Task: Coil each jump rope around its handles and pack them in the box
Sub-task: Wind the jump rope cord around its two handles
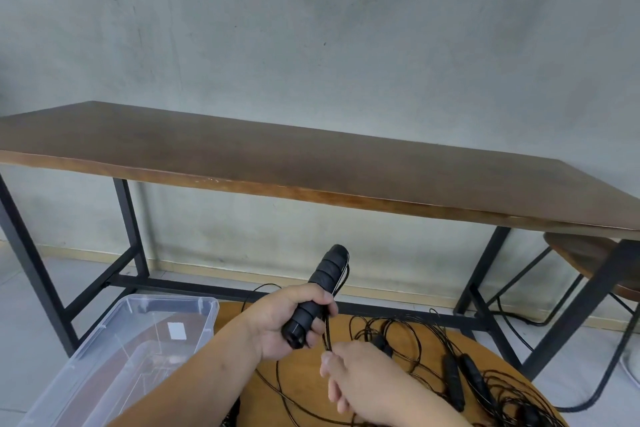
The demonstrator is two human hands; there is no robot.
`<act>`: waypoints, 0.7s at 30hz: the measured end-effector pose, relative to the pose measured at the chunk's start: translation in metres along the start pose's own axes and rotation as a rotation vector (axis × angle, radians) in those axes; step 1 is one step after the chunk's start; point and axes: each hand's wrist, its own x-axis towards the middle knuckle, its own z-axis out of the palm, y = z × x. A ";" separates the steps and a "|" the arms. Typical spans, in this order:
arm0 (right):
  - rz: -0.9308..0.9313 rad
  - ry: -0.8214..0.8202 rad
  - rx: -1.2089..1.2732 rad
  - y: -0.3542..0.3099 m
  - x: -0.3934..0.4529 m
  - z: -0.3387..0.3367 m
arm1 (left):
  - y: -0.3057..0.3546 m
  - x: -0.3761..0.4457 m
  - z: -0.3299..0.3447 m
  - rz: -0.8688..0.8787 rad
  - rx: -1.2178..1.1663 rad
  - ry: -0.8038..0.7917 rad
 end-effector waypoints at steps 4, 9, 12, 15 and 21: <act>0.071 0.150 0.401 0.007 0.003 -0.025 | 0.013 -0.004 0.006 0.060 0.075 0.083; 0.035 0.304 1.050 0.003 0.015 -0.023 | 0.013 -0.004 0.010 0.108 -0.003 0.034; -0.028 0.196 1.134 -0.011 0.015 -0.007 | 0.014 -0.002 0.011 0.134 -0.096 -0.014; -0.056 0.354 0.787 -0.015 0.016 0.003 | 0.014 0.000 0.007 0.174 -0.196 -0.013; -0.126 0.453 0.074 -0.015 0.003 0.007 | 0.002 0.001 0.007 0.145 0.061 0.196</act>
